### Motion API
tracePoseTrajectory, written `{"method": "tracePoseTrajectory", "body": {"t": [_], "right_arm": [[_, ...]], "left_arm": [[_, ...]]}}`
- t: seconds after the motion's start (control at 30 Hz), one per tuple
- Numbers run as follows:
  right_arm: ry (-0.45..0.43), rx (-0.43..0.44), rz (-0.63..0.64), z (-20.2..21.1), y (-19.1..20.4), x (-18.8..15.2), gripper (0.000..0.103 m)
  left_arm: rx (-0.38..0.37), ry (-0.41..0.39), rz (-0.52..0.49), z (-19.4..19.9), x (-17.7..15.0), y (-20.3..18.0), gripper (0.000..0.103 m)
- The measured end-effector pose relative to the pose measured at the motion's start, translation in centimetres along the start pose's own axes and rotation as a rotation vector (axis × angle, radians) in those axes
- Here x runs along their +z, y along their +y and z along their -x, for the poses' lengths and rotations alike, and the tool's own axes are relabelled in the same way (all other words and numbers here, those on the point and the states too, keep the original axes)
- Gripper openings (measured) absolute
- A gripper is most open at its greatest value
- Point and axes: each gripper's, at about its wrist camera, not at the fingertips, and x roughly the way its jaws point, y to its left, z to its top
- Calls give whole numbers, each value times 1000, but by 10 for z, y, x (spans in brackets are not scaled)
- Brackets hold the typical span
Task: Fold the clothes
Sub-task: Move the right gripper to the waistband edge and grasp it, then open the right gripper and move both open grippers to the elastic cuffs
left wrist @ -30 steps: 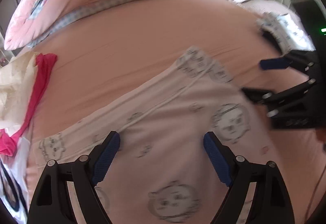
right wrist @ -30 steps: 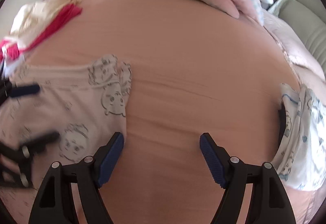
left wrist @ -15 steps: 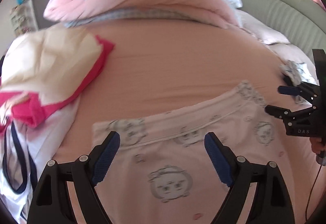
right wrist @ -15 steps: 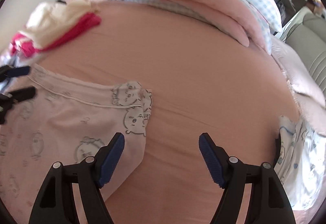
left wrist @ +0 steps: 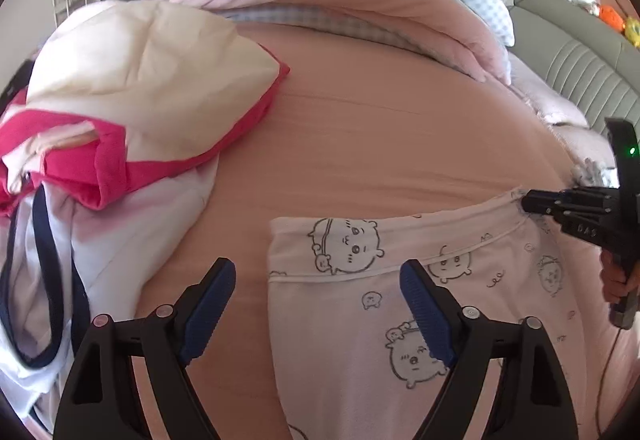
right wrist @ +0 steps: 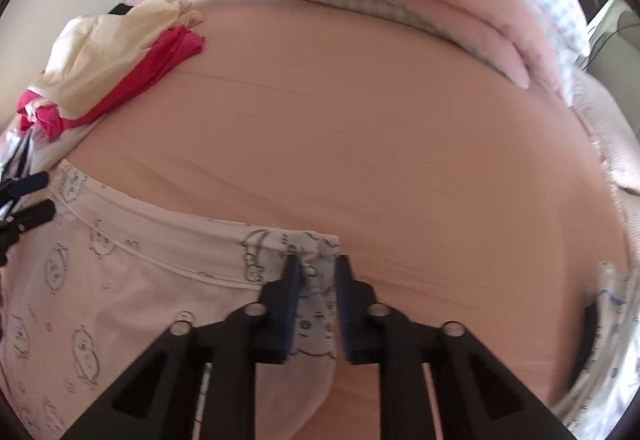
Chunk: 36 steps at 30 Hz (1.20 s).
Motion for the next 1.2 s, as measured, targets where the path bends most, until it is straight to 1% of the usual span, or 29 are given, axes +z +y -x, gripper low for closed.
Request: {"method": "tracePoseTrajectory", "body": {"t": [0.07, 0.1, 0.17, 0.2, 0.27, 0.3, 0.37, 0.47, 0.53, 0.6, 0.63, 0.67, 0.7, 0.73, 0.77, 0.83, 0.9, 0.97, 1.03, 1.1, 1.13, 1.17, 1.2], "right_arm": [[-2, -10, -4, -1, 1, 0, 9], [-4, -20, -8, -1, 0, 0, 9], [-10, -57, -16, -1, -1, -1, 9], [-16, -105, -14, -2, -3, 0, 8], [9, -170, -21, -9, -11, -2, 9], [27, -167, -42, -12, -17, -5, 9], [9, -138, -84, -6, -22, -7, 9], [-118, -77, -49, 20, -7, -3, 9], [-89, -87, -19, 11, 1, -3, 9], [-53, -100, 12, 0, 9, -3, 9], [-35, -107, 28, -6, 13, -3, 9], [-17, -113, 43, -11, 17, -3, 12], [1, -119, 59, -17, 21, -3, 27], [-11, -132, 20, -14, 12, -3, 34], [-18, -191, -16, -11, 5, -3, 34], [-25, -309, -65, -7, -8, -4, 34], [-64, -197, -109, 5, -13, -6, 34], [-76, -123, -41, 14, 10, -9, 34], [-86, -51, 32, 23, 35, -12, 34], [-39, 33, 66, 26, 60, -26, 34], [-11, 61, 85, 27, 72, -36, 34], [3, 69, 102, 28, 81, -46, 34], [14, 75, 118, 29, 89, -55, 34]], "left_arm": [[6, 14, 8, -6, 1, 2, 52], [20, 21, 17, -9, 2, 4, 50], [33, 11, 41, -11, 6, 10, 50], [38, 6, 56, -11, 7, 13, 50], [33, -1, 83, -10, 9, 20, 50], [25, -4, 91, -10, 8, 22, 50], [5, -18, 84, -7, 7, 24, 50], [-23, -41, 52, 0, 3, 23, 50], [-27, -21, 39, -5, 0, 21, 50], [25, 4, 26, -13, 0, 20, 52], [63, -2, 32, -13, 2, 23, 53], [104, -9, 40, -12, 4, 27, 53], [138, -18, 62, -9, 6, 31, 53], [171, -29, 88, -4, 8, 35, 52], [173, -44, 103, 3, 9, 38, 52], [89, -56, 77, 13, 6, 32, 52], [-10, -41, -4, 17, 1, 15, 52], [-93, -28, -95, 18, -5, -6, 52], [-156, 7, -153, 16, -10, -24, 52], [-240, 69, -181, 17, -13, -45, 52], [-258, 91, -219, 18, -15, -57, 52], [-270, 110, -261, 20, -16, -71, 52], [-242, 122, -313, 20, -20, -84, 52]]}}
